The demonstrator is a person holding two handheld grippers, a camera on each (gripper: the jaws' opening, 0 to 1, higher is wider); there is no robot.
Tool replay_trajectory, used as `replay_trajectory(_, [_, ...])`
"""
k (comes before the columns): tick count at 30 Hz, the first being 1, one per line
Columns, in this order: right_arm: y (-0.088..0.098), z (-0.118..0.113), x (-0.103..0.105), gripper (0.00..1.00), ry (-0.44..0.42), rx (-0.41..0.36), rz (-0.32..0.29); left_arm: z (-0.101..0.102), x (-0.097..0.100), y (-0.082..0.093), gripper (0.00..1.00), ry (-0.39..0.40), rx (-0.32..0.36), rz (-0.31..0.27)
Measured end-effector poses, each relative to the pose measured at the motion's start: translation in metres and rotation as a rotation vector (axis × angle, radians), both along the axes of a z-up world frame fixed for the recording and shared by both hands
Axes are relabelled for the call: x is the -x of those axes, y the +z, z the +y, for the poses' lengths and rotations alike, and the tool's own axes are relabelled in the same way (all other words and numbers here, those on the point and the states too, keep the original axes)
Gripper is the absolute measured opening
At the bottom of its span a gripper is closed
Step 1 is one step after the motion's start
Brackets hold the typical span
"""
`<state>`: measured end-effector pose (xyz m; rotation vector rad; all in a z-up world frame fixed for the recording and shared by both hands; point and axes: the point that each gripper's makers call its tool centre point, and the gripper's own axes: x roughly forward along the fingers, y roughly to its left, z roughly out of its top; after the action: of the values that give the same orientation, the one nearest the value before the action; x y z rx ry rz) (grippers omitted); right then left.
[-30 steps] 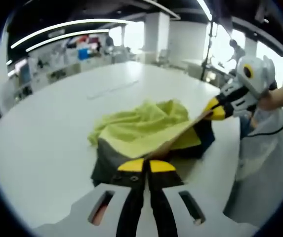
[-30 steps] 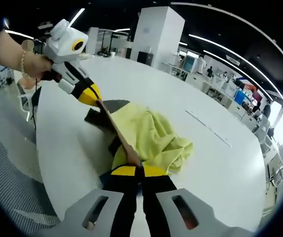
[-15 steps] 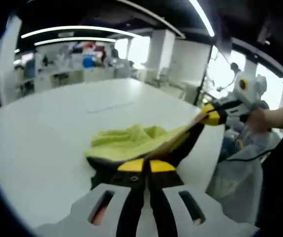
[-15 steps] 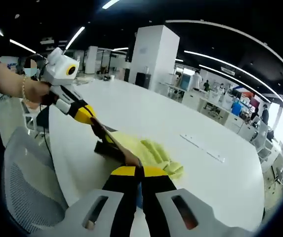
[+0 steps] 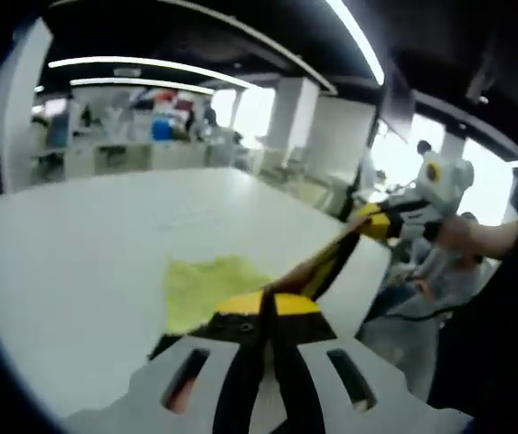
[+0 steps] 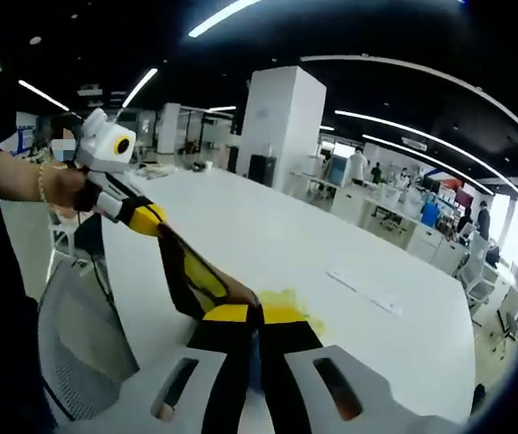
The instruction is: Fold the garment on the visible template until the final outline fits inside the template.
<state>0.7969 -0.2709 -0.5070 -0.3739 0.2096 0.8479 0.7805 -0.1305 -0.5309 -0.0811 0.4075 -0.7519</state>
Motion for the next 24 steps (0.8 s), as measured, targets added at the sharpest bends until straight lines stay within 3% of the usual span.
replay_trajectory(5, [0.035, -0.002, 0.005, 0.02, 0.004, -0.016, -0.068, -0.001, 0.004, 0.043, 0.00, 0.010, 0.049, -0.069])
replay_trajectory(14, [0.088, -0.008, 0.013, 0.02, 0.006, -0.059, -0.169, -0.007, 0.015, 0.103, 0.00, 0.006, 0.140, -0.146])
replay_trajectory(24, [0.158, -0.004, 0.012, 0.02, 0.040, -0.094, -0.295, -0.004, 0.012, 0.172, 0.00, 0.011, 0.158, -0.273])
